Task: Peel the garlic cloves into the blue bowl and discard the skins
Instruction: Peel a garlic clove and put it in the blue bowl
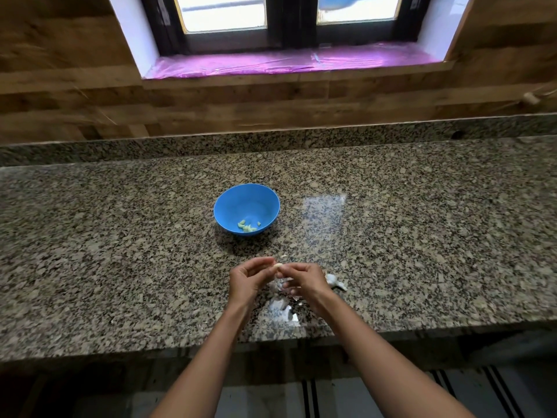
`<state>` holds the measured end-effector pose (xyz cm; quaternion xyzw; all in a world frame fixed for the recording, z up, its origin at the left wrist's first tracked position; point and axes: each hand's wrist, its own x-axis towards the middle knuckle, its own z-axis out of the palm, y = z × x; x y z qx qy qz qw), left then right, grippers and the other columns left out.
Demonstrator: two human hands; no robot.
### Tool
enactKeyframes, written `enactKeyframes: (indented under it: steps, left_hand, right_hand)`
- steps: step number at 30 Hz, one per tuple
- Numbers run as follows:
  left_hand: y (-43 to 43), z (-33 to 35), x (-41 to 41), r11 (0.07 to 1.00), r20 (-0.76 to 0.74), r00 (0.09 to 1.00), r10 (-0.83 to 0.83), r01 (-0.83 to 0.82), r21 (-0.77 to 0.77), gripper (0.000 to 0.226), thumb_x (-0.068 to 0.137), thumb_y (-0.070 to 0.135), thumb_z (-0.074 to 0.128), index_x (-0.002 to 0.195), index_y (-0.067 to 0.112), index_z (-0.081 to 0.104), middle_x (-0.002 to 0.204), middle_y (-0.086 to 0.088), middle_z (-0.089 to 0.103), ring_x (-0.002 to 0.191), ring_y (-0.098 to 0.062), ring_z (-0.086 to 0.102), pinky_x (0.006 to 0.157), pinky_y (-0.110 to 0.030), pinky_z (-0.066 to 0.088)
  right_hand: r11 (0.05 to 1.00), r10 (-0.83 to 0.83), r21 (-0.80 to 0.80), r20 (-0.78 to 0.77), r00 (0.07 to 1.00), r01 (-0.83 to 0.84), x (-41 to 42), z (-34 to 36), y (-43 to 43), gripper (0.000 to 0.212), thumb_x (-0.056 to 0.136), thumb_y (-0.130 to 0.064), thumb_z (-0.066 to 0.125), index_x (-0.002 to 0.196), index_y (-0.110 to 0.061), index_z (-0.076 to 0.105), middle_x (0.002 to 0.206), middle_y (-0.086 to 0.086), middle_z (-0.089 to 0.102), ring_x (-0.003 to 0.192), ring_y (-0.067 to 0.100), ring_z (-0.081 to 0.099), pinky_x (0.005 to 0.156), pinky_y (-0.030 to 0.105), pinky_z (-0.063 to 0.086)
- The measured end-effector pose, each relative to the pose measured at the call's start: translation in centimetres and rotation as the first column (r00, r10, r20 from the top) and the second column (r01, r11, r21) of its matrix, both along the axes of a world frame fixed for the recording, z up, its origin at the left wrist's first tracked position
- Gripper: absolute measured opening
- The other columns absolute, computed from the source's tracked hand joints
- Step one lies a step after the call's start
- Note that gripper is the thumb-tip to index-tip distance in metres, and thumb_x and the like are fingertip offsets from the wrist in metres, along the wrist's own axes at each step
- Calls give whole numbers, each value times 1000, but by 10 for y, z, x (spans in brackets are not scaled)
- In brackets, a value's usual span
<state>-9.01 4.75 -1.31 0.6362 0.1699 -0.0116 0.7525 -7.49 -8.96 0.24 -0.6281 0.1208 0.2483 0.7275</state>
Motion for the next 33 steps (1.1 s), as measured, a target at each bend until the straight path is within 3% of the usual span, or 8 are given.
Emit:
enactKeyframes:
  steps: [3,8,13,17,24,27,29,33]
  left_hand:
    - [2,-1,0,966,38,993,-108,96,239,23,78,2,72,101,4,71,92,-7,73,82,-12,70,68,-20,54]
    - [3,2,3,959,11,994,-108,101,264,17,80,0,69,97,1,72,83,-7,72,65,-5,66,59,-15,50]
    - [3,6,2,978,-52,989,-136,143,154,14,81,-6,65,90,2,72,72,-2,71,59,-6,63,54,-16,52]
    - [3,6,-1,992,-111,986,-122,119,-31,17,83,-7,62,99,-4,69,82,-14,72,62,-11,65,59,-18,55]
    - [3,5,-3,992,-127,987,-102,92,-83,21,83,-7,61,103,-6,67,83,-14,71,64,-12,65,64,-20,56]
    - [5,6,-5,995,-146,987,-63,51,-80,19,81,-9,62,96,-1,70,87,-11,72,72,-16,66,67,-22,57]
    - [5,7,-5,997,-148,986,-74,73,-8,19,79,-9,63,94,0,70,89,-10,73,77,-17,67,68,-21,57]
    - [4,8,-6,991,-118,990,-80,91,95,17,78,-11,64,89,1,70,84,-10,72,72,-16,66,64,-20,56]
  right_hand:
    - [998,-9,-68,50,999,13,2,3,-1,11,89,-8,60,92,-2,69,73,6,67,46,10,54,39,17,37]
    - [994,-2,-107,73,997,10,4,5,0,14,90,-6,54,85,-4,67,72,5,67,43,10,54,36,17,37]
    - [994,-21,-102,46,999,26,3,3,0,20,87,-2,50,77,1,67,66,5,67,42,9,51,37,15,34]
    - [998,-38,-55,-20,999,37,3,-2,-1,19,88,-6,50,77,-3,66,59,-1,66,45,7,51,40,15,35]
    - [973,-170,110,-262,950,205,4,-5,-1,21,91,-9,49,74,-6,62,52,-1,63,37,7,53,34,13,36]
    - [987,-106,-135,-100,989,92,0,-13,-4,24,91,-12,45,75,-3,61,58,4,59,42,14,52,38,19,38]
    - [978,-108,-183,-43,993,99,-2,-16,-5,27,94,-15,46,76,0,61,58,6,56,43,17,50,37,23,37]
    - [948,12,-317,156,988,38,0,-24,-6,17,87,-7,61,103,-6,65,83,8,67,60,16,62,49,25,51]
